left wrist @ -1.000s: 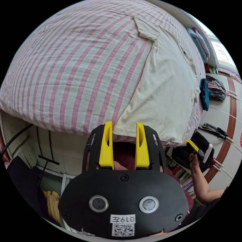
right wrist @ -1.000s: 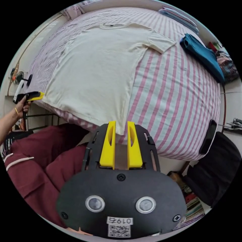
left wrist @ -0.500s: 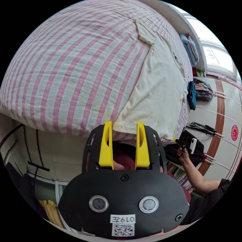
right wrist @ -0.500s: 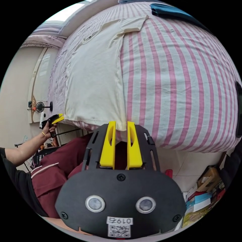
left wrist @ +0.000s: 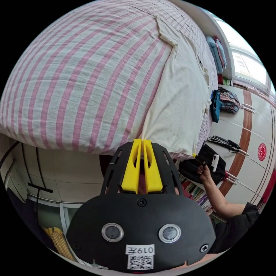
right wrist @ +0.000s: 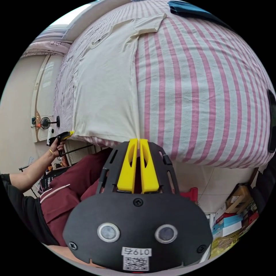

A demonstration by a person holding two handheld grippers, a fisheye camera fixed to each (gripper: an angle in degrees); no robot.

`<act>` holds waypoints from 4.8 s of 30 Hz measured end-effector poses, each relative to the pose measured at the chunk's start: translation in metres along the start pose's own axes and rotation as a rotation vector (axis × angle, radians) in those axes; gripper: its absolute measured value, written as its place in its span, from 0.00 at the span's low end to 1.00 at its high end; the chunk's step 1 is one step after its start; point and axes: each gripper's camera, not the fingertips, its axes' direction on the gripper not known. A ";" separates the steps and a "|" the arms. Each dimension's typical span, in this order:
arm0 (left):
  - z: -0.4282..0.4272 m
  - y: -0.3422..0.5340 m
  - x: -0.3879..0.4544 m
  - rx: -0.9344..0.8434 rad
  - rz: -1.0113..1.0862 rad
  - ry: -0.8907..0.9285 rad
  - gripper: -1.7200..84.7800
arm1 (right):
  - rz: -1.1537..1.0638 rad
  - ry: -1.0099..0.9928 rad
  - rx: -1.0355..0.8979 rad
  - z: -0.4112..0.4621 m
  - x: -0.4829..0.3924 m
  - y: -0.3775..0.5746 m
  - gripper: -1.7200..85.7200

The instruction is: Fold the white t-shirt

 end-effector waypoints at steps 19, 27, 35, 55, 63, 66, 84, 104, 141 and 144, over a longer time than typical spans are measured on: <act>0.092 -0.022 0.002 -0.151 -0.051 -0.118 0.07 | -0.084 0.110 -0.107 0.041 -0.057 0.021 0.10; 0.107 0.004 -0.001 0.012 -0.040 -0.130 0.10 | -0.286 0.335 0.030 0.034 -0.128 0.058 0.09; 0.204 0.029 0.140 -0.044 0.787 -0.583 0.14 | -0.927 0.603 0.012 0.100 -0.268 0.076 0.12; 0.359 0.007 0.185 -0.243 0.996 -0.590 0.03 | -1.166 0.718 -0.128 0.167 -0.382 0.100 0.01; 0.378 0.001 0.192 -0.127 0.967 -0.578 0.03 | -1.168 0.734 -0.154 0.177 -0.414 0.103 0.04; 0.392 -0.004 0.198 -0.127 1.004 -0.600 0.03 | -1.161 0.755 -0.144 0.182 -0.428 0.105 0.11; 0.477 -0.035 0.230 -0.216 1.096 -0.657 0.04 | -1.270 0.651 -0.136 0.226 -0.518 0.099 0.07; 0.532 -0.037 0.250 -0.267 1.040 -0.646 0.03 | -1.309 0.753 -0.189 0.255 -0.530 0.116 0.11; 0.592 0.063 0.314 -0.245 1.139 -0.715 0.02 | -1.161 0.954 -0.081 0.266 -0.413 0.129 0.04; 0.586 0.078 0.315 -0.217 1.106 -0.722 0.03 | -1.167 0.990 -0.068 0.264 -0.404 0.131 0.05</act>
